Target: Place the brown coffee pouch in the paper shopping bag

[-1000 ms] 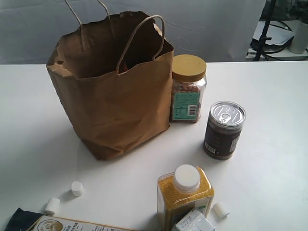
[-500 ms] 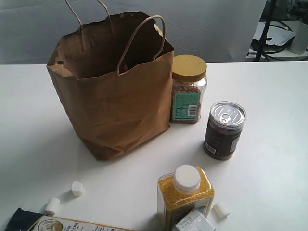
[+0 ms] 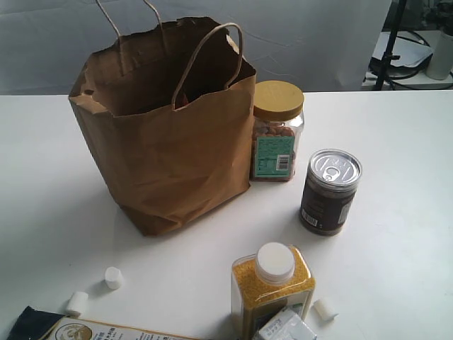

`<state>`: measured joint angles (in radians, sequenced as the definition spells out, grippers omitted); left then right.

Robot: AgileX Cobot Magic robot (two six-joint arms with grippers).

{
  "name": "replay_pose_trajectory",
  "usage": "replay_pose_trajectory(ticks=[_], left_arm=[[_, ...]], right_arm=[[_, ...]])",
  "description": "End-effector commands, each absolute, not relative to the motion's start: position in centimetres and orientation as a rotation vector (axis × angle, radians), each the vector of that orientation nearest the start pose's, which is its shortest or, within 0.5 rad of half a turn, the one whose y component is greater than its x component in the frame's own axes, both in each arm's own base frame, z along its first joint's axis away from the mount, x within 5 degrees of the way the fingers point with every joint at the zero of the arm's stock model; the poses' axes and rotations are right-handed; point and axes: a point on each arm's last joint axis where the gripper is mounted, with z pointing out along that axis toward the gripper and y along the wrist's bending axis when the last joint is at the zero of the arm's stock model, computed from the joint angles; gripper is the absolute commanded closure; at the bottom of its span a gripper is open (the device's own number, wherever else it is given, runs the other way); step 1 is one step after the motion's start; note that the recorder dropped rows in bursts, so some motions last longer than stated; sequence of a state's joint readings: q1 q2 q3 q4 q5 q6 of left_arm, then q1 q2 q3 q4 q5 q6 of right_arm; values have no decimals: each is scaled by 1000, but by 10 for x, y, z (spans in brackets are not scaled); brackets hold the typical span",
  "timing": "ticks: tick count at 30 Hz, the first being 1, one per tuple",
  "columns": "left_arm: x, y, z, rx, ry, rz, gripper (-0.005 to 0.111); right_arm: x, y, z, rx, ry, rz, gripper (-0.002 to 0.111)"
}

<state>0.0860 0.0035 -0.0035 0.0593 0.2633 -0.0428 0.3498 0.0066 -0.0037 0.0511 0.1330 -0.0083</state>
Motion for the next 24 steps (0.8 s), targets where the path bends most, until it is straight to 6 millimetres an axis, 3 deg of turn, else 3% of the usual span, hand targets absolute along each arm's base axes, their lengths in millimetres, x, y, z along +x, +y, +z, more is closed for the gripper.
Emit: replay_pose_trajectory(ticks=[1,24], left_arm=[[55,6,190,-76,1744,92,107],[55,6,190,-76,1744,92,107]], right_arm=[[53,20,201,-254,1603,301,108],[54,17,201,-216,1607,265,108]])
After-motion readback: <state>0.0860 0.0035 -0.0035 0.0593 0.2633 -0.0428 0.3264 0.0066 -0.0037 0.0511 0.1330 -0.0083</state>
